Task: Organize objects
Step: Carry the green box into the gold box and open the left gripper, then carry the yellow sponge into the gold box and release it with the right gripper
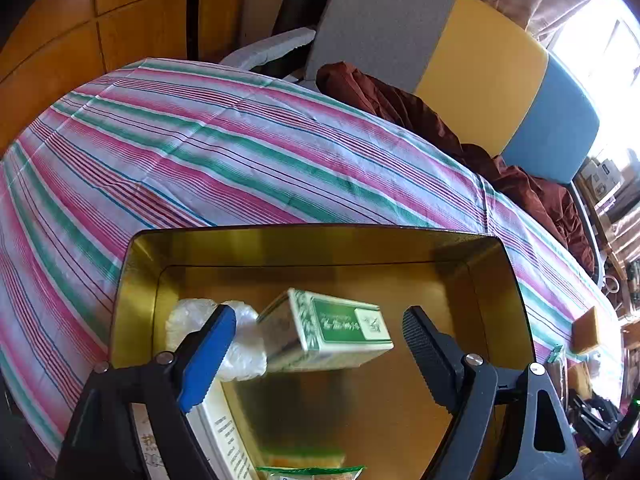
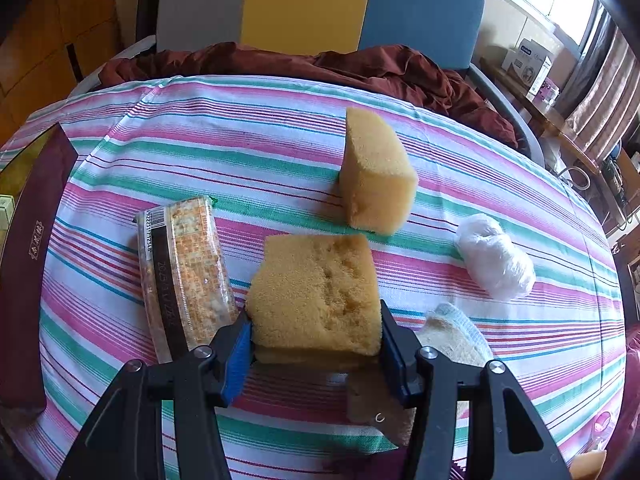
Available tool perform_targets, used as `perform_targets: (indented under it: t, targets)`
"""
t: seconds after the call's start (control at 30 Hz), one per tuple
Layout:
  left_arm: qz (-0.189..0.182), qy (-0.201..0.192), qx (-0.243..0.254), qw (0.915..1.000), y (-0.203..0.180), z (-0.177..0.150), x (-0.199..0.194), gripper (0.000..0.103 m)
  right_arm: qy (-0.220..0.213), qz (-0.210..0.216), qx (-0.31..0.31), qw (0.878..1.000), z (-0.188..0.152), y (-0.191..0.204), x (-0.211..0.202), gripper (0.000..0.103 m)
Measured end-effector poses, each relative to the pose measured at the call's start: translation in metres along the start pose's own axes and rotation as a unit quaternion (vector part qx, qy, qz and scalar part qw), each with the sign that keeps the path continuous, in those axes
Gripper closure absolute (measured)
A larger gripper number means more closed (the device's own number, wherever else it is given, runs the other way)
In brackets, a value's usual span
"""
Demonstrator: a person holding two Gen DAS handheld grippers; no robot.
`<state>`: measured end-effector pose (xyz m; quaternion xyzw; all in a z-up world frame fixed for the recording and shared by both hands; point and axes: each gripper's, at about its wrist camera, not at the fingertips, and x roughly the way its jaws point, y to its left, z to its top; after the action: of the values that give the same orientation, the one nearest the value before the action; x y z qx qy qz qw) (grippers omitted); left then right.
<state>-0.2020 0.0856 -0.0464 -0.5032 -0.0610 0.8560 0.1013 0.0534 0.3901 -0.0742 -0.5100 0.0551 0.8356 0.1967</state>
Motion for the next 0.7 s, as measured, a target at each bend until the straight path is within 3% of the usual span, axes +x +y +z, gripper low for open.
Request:
perform_targets:
  t: [0.2,0.3,0.57,0.7]
  targets:
    - [0.004,-0.065,0.018,0.9977,0.001,-0.018,-0.048,0.016,-0.01,0.001,0.0,1.0,0.001,0.0,-0.005,0.047]
    - [-0.002,-0.095,0.034,0.9949,0.004,-0.039,-0.074,0.011,-0.019,0.013,0.002,1.0,0.003,0.001,-0.01,0.047]
    - [-0.013,-0.111,0.053,0.9923,0.016,-0.088,-0.109,0.011,-0.065,0.057,0.0,0.996,0.01,0.019,-0.046,0.047]
    - [-0.014,-0.12,0.057,0.991,0.02,-0.101,-0.119,0.011,-0.088,0.1,-0.002,0.991,0.016,0.046,-0.073,0.048]
